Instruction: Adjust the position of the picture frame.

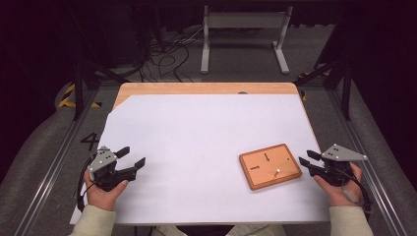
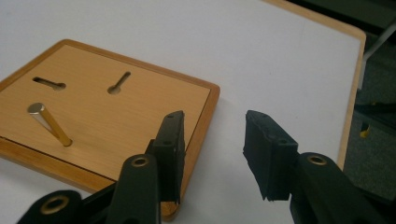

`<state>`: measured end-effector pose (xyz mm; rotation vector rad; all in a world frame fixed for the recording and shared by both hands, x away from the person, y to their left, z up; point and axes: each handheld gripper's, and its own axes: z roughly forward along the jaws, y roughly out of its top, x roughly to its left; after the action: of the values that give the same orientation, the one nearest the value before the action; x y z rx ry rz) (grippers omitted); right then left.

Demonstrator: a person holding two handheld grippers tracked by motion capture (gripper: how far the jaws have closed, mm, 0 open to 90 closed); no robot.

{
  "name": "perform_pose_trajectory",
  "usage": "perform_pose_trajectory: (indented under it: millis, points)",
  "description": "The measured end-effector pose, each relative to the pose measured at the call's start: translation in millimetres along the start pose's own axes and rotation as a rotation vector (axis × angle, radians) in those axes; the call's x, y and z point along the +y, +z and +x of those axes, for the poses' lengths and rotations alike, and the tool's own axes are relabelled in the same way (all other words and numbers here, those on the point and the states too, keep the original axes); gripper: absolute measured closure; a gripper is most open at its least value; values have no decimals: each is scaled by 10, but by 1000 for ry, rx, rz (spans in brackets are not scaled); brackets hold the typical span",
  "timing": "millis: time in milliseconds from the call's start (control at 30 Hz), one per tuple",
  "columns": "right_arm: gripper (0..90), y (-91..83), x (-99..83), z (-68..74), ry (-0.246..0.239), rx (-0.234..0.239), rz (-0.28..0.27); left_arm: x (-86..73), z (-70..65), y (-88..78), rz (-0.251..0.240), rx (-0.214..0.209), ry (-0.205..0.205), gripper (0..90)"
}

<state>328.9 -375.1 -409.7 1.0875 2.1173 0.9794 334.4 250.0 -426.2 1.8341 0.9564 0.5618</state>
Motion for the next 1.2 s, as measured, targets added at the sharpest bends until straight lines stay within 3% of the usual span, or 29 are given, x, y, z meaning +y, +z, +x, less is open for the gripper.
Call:
perform_pose_trajectory:
  millis: [33, 133, 300, 500, 567, 867, 1000, 1200]
  points:
    - [627, 53, 6, -8, 11, 0, 33, -3, 0, 3, 3, 3, -2, 293]
    - [682, 82, 14, -10, 16, -1, 57, -6, 2, 4, 7, 5, -3, 293]
    - [895, 165, 39, -5, 12, -20, 137, -15, 12, 7, 9, 9, -12, 293]
    - [900, 241, 55, -29, 30, -41, 214, -18, 15, 10, 12, 9, -15, 295]
    - [900, 287, 65, -29, 38, -40, 270, -18, 16, 10, 13, 11, -14, 295]
    - [900, 384, 52, -5, 48, -21, 405, -19, 20, 11, 17, 14, -15, 295]
    - [900, 391, 66, 14, 48, -6, 409, -19, 20, 14, 17, 15, -18, 295]
    - [900, 389, 86, 43, 58, -26, 417, -17, 11, 33, 20, 12, -20, 295]
